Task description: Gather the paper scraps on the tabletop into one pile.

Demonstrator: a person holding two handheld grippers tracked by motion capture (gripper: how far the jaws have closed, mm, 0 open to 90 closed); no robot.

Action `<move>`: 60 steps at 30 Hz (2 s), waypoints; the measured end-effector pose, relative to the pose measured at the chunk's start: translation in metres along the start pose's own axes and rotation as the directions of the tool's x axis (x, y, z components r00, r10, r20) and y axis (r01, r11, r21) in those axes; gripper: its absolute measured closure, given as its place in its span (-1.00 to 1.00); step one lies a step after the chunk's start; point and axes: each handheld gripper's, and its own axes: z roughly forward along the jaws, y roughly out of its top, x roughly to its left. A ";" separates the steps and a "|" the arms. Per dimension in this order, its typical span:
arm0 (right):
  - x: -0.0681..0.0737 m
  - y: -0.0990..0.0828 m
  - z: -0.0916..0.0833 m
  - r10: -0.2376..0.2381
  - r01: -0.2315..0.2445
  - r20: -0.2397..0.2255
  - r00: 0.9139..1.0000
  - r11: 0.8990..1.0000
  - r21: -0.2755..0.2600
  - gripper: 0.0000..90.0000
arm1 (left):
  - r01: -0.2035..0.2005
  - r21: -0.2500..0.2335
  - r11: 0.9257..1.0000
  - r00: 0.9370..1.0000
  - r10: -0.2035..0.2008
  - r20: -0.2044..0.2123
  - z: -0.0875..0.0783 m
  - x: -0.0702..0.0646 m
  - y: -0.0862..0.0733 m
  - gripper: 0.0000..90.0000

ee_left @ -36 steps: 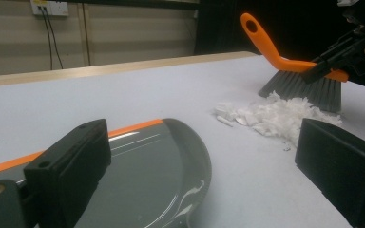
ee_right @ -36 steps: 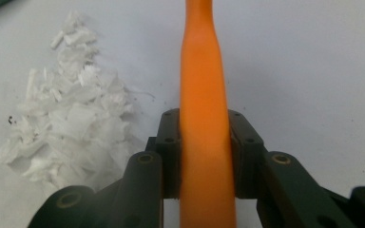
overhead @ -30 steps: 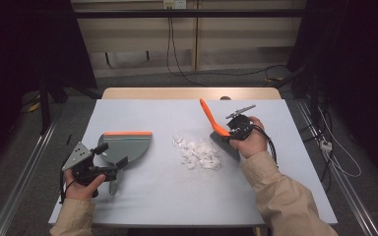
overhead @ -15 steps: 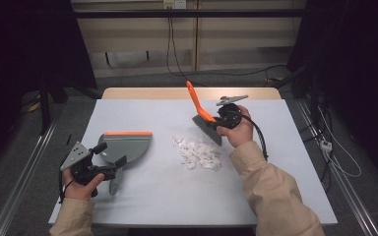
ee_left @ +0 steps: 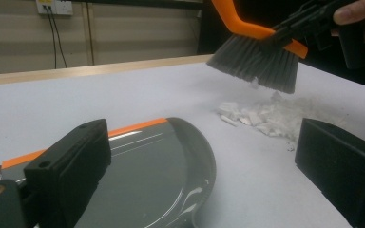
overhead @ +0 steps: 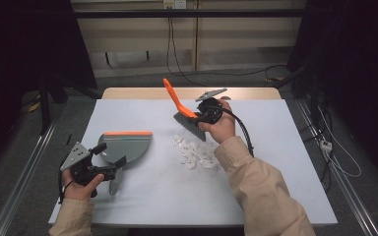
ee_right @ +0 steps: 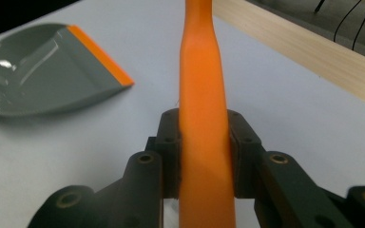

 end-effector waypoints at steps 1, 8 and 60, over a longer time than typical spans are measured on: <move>0.001 0.003 0.002 -0.006 0.006 -0.008 1.000 1.000 -0.005 0.59 | -0.001 0.000 1.000 1.000 0.001 0.001 0.000 0.000 0.000 -0.90; 0.016 0.009 0.019 0.047 -0.045 -0.052 0.998 0.998 0.052 0.59 | -0.003 0.002 1.000 1.000 0.003 0.003 0.000 0.000 0.000 -0.90; -0.016 -0.012 -0.002 -0.158 0.162 -0.063 0.985 0.985 0.064 0.59 | -0.009 0.006 1.000 1.000 0.009 0.007 0.001 -0.002 0.000 -0.90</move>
